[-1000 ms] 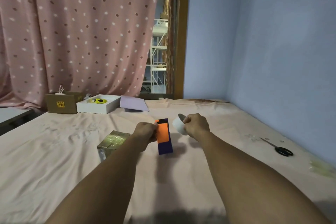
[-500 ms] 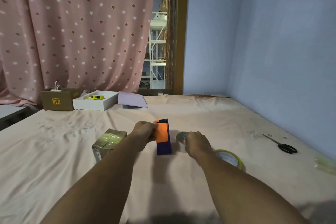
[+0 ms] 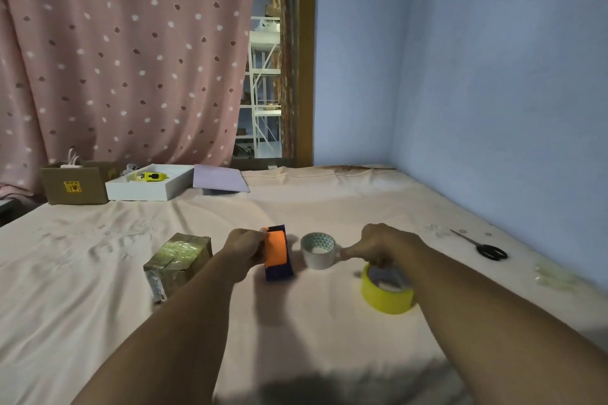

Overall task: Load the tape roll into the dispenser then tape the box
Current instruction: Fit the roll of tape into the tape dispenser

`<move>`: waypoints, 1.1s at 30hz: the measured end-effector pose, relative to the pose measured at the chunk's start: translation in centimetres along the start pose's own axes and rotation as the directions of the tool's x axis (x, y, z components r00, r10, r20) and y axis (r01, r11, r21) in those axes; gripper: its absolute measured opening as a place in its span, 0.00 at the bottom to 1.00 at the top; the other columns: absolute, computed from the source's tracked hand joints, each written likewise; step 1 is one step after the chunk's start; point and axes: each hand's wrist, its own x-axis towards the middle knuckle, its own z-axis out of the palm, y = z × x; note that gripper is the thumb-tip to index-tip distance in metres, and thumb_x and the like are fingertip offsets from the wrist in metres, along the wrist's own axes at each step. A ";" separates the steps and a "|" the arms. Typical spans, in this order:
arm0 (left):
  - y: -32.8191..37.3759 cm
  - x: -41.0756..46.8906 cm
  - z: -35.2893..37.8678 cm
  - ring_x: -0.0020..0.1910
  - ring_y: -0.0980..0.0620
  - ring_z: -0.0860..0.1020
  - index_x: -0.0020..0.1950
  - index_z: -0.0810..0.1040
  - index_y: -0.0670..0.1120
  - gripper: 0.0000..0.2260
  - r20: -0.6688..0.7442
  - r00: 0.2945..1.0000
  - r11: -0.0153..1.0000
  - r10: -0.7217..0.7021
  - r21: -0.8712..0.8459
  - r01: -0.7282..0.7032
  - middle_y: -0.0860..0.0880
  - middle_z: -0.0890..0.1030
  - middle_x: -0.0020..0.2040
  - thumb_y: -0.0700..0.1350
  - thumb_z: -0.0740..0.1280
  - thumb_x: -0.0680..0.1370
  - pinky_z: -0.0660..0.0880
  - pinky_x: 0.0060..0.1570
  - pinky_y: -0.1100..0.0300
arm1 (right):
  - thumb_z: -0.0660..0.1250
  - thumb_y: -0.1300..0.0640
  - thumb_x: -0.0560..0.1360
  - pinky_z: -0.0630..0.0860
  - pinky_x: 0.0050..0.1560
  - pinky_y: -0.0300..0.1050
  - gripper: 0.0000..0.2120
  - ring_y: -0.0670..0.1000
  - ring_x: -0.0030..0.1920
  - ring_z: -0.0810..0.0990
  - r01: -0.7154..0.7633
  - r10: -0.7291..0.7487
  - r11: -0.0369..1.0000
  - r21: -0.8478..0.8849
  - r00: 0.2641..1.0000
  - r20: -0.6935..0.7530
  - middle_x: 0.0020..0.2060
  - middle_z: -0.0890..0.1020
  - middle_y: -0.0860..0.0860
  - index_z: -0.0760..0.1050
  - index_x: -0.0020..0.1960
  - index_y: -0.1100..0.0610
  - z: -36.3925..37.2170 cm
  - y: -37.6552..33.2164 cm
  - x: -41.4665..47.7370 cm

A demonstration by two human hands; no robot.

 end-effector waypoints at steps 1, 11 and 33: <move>-0.1 0.0 0.0 0.31 0.46 0.72 0.43 0.75 0.37 0.09 0.000 1.000 1.000 -0.001 0.003 0.001 0.43 0.73 0.35 0.39 0.65 0.81 0.73 0.29 0.55 | 0.75 0.31 0.63 0.76 0.43 0.46 0.30 0.56 0.37 0.80 -0.060 0.064 0.998 -0.035 0.989 0.131 0.37 0.83 0.54 0.77 0.39 0.59 -0.5 -0.2 -0.2; -0.6 -0.2 0.0 0.32 0.45 0.74 0.47 0.75 0.37 0.06 -0.031 0.999 0.998 -0.027 0.049 0.029 0.42 0.75 0.37 0.39 0.64 0.81 0.73 0.27 0.56 | 0.78 0.41 0.67 0.77 0.44 0.46 0.23 0.55 0.40 0.81 -0.093 0.173 0.956 -0.278 0.945 0.278 0.39 0.82 0.52 0.80 0.51 0.58 1.5 0.2 -0.8; -0.2 -0.8 -1.1 0.41 0.41 0.81 0.56 0.75 0.31 0.08 0.064 0.998 0.986 -0.009 -0.168 0.020 0.37 0.80 0.44 0.36 0.62 0.82 0.80 0.40 0.48 | 0.75 0.57 0.75 0.81 0.38 0.48 0.08 0.57 0.45 0.83 0.172 -0.109 0.596 0.784 0.985 -0.133 0.48 0.84 0.60 0.78 0.45 0.60 1.5 -8.2 0.5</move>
